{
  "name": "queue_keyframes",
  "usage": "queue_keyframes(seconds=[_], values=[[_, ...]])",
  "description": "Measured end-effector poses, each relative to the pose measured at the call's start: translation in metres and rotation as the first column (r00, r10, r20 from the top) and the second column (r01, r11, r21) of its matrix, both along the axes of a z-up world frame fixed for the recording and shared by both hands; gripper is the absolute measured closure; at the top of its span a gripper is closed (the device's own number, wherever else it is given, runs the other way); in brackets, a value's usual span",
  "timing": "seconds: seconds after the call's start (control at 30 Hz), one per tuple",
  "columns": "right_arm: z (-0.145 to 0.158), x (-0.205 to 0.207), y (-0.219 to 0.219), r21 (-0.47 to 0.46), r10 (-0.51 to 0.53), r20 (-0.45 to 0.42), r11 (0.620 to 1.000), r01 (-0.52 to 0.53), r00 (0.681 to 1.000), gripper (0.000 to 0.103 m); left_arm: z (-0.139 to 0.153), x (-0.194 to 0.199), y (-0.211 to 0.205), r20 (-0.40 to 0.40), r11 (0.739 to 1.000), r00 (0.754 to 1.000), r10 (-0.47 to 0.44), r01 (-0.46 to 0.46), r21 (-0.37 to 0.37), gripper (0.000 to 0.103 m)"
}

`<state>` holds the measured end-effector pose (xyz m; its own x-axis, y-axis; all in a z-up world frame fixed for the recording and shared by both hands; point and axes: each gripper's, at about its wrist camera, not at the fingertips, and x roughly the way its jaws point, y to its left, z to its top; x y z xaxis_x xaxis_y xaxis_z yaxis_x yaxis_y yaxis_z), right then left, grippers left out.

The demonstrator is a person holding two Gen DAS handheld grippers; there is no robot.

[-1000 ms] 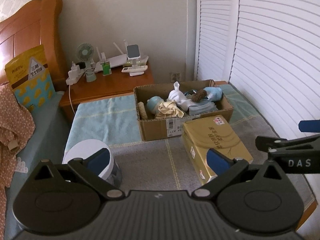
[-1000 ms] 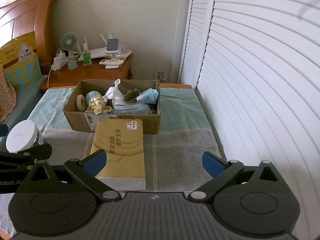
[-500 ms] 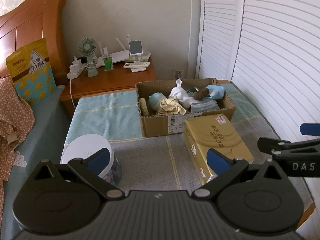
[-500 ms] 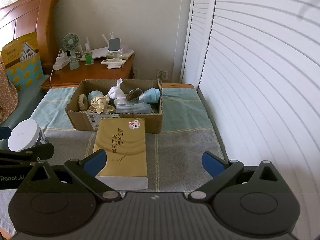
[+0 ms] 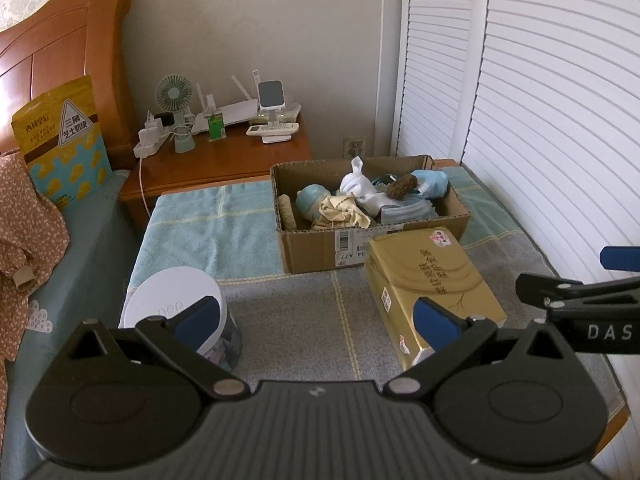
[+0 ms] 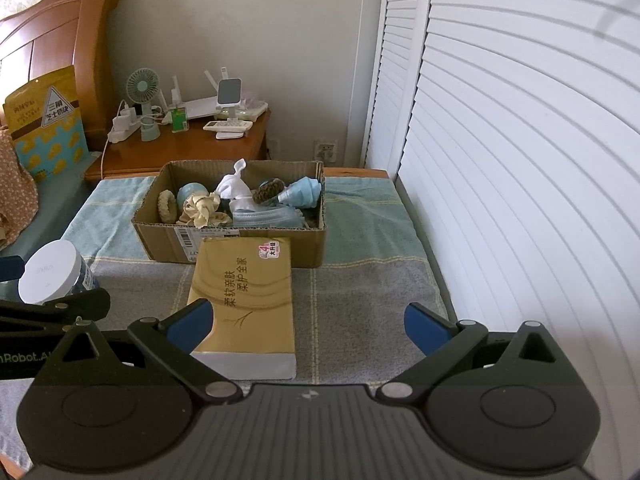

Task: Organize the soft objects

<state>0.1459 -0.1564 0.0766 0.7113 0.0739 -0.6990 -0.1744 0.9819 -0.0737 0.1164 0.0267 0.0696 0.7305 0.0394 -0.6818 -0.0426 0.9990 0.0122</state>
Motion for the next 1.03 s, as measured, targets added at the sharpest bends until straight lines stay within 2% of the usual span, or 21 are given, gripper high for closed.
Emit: queue_keyframes(seconds=[1.03], values=[[-0.001,-0.0005,-0.0018,0.002,-0.002,-0.002,1.0,0.002,1.0,0.0,-0.0004,-0.0006,-0.0016,-0.002,1.0,1.0,-0.002,0.002,0.0,0.001]])
